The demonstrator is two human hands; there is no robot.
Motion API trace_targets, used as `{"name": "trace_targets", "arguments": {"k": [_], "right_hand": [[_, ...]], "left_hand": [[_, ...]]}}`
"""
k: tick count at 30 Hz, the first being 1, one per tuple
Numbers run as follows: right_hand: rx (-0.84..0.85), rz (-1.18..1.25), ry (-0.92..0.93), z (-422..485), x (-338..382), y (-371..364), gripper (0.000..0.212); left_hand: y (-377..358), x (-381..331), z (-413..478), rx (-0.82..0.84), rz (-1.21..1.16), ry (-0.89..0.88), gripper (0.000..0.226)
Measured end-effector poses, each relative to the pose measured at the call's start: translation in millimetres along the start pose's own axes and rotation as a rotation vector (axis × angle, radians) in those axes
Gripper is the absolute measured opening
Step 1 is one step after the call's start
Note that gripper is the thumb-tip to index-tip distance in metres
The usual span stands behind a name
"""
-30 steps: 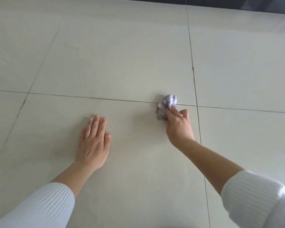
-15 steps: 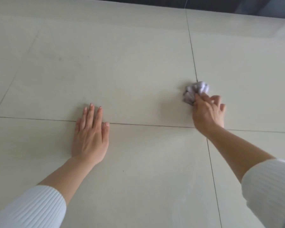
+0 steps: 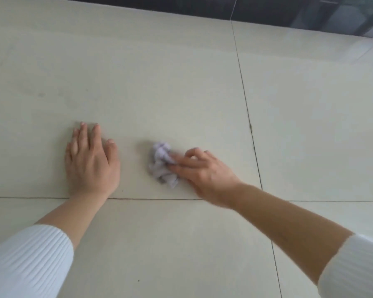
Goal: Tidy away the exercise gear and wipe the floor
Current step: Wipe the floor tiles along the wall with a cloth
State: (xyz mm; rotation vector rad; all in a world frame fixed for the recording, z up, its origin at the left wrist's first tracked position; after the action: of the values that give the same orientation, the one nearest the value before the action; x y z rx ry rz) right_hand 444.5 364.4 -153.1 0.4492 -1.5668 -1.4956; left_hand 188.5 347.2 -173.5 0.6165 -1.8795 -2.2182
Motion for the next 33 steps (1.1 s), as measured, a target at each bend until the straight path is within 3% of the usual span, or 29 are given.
{"name": "trace_targets", "arguments": {"k": [4, 7, 9, 11, 17, 21, 24, 26, 29, 33], "right_hand": [[-0.237, -0.081, -0.559, -7, -81, 35, 0.051], [-0.286, -0.184, -1.006, -3, -122, 54, 0.045], [-0.323, -0.157, -1.151, 21, -125, 53, 0.049], [-0.346, -0.111, -1.102, 54, -110, 41, 0.054], [-0.338, 0.02, -0.633, 114, -33, -7, 0.053], [-0.179, 0.057, -0.225, 93, -2, -10, 0.044], [-0.05, 0.06, -0.064, 73, -25, 7, 0.051], [-0.077, 0.045, -0.158, 66, -61, 21, 0.058], [-0.258, 0.005, -0.575, 53, -115, 45, 0.061], [-0.361, -0.046, -1.066, 88, -142, 51, 0.058]], "left_hand": [[2, -1, -2, 0.005, 0.02, 0.019, 0.053], [4, -5, -3, 0.005, 0.02, 0.04, 0.058], [4, -4, -3, 0.012, 0.028, 0.047, 0.059], [4, -4, -3, 0.02, 0.032, 0.056, 0.06], [5, -7, -3, 0.027, 0.049, 0.053, 0.059], [7, -7, -4, 0.043, 0.042, 0.067, 0.059], [7, -7, -3, 0.066, 0.059, 0.074, 0.059], [6, -6, -2, 0.08, 0.068, 0.074, 0.059], [6, -6, -2, 0.095, 0.079, 0.078, 0.059], [5, -8, -1, 0.092, 0.087, 0.087, 0.059]]}}
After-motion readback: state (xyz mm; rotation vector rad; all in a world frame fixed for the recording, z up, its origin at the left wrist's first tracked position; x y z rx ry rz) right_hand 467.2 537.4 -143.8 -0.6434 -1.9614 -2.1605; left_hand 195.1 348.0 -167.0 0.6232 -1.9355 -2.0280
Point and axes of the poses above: each hand's wrist, its own z-axis towards the middle knuckle, its own y-axis out of the back of the hand, x = y × z, the point moved 1 cm from there along z, towards the middle knuckle, and after that the axes turned 7 degrees about z, right-handed, at the moved point
